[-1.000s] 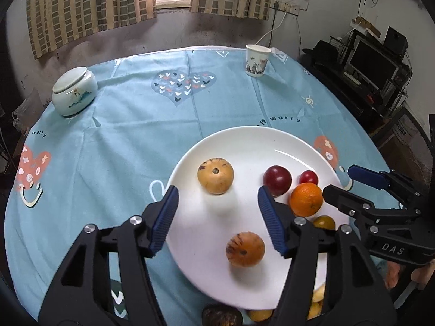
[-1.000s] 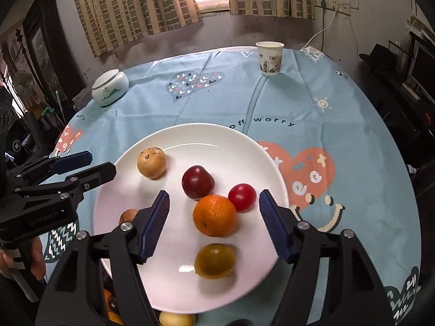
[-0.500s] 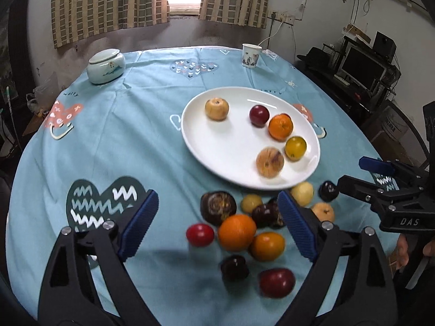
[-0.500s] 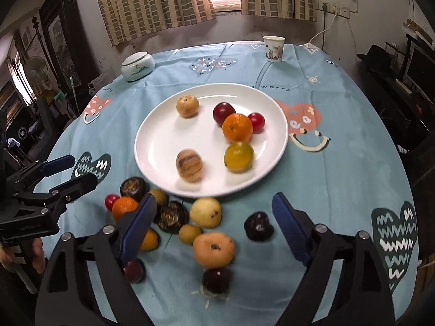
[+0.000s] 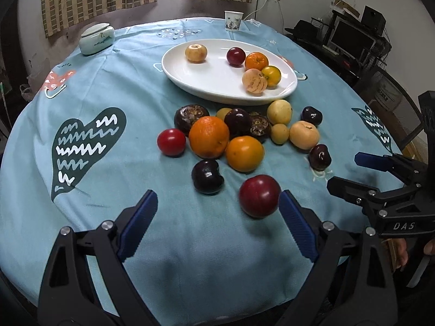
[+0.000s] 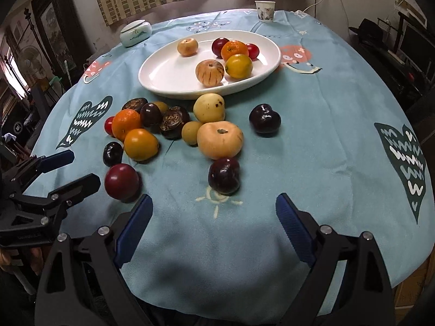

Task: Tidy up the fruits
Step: 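Grasp a red plum with the left tool while the right tool grasps a dark cherry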

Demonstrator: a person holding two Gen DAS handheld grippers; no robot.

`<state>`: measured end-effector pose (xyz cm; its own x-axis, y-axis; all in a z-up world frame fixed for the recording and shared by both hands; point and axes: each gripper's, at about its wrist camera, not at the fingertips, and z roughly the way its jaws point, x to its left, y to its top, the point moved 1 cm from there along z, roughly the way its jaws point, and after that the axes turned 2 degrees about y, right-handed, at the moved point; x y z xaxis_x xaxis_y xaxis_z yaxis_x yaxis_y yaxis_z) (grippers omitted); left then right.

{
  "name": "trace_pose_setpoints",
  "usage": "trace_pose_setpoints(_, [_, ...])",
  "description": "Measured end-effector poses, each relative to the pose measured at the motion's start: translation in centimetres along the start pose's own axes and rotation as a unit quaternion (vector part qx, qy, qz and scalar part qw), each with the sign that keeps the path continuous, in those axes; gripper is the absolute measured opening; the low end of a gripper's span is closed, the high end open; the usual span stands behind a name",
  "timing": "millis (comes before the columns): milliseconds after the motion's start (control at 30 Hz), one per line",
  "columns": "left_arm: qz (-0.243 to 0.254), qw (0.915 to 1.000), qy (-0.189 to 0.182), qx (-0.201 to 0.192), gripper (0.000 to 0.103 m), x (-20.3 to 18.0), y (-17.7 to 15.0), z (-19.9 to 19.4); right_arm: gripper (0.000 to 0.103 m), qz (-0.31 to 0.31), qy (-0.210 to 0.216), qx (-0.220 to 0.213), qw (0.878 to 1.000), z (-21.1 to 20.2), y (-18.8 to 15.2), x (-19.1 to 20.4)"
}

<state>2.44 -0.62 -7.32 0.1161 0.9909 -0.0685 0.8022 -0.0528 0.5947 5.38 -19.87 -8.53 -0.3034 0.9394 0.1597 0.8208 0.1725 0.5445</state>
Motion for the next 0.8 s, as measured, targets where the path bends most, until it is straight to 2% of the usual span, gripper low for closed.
trace_pose_setpoints(167, [-0.004, 1.0000, 0.007, 0.001, 0.092, 0.0, -0.3, -0.2, 0.092, -0.005, -0.015, -0.027, 1.000, -0.5, -0.1, 0.0])
trace_pose_setpoints(233, [-0.007, 1.0000, 0.003, 0.006, 0.092, 0.0, -0.4, 0.1, 0.089, -0.004, -0.008, -0.038, 0.999, -0.4, 0.0, -0.2])
trace_pose_setpoints(300, [-0.006, 0.9999, 0.002, 0.010, 0.092, -0.1, -0.5, 0.3, 0.070, -0.001, 0.005, -0.035, 0.999, 0.0, 0.1, -0.4])
trace_pose_setpoints(433, [-0.005, 0.9999, -0.001, 0.014, 0.092, -0.3, -0.6, 0.6, 0.055, 0.004, 0.008, -0.018, 1.000, 1.7, 0.4, -0.6])
trace_pose_setpoints(533, [-0.008, 0.9997, -0.010, 0.020, 0.092, -0.3, -0.6, 1.0, 0.040, 0.011, 0.006, -0.009, 1.000, 3.4, 0.8, -0.9])
trace_pose_setpoints(567, [-0.010, 0.9996, -0.013, 0.022, 0.092, -0.3, -0.6, 1.2, 0.032, 0.009, 0.001, -0.012, 1.000, 3.7, 0.8, -1.0])
trace_pose_setpoints(600, [-0.012, 0.9995, -0.017, 0.024, 0.092, -0.3, -0.6, 1.3, 0.030, 0.008, -0.002, -0.015, 1.000, 3.6, 0.9, -1.0])
trace_pose_setpoints(667, [-0.013, 0.9994, -0.019, 0.027, 0.092, -0.4, -0.6, 1.5, 0.030, 0.019, 0.019, -0.016, 1.000, 3.0, 0.8, -1.2])
trace_pose_setpoints(800, [-0.008, 0.9994, -0.027, 0.020, 0.091, -1.3, -0.5, 1.5, 0.030, 0.024, 0.017, -0.030, 0.999, 1.2, 0.6, -1.6])
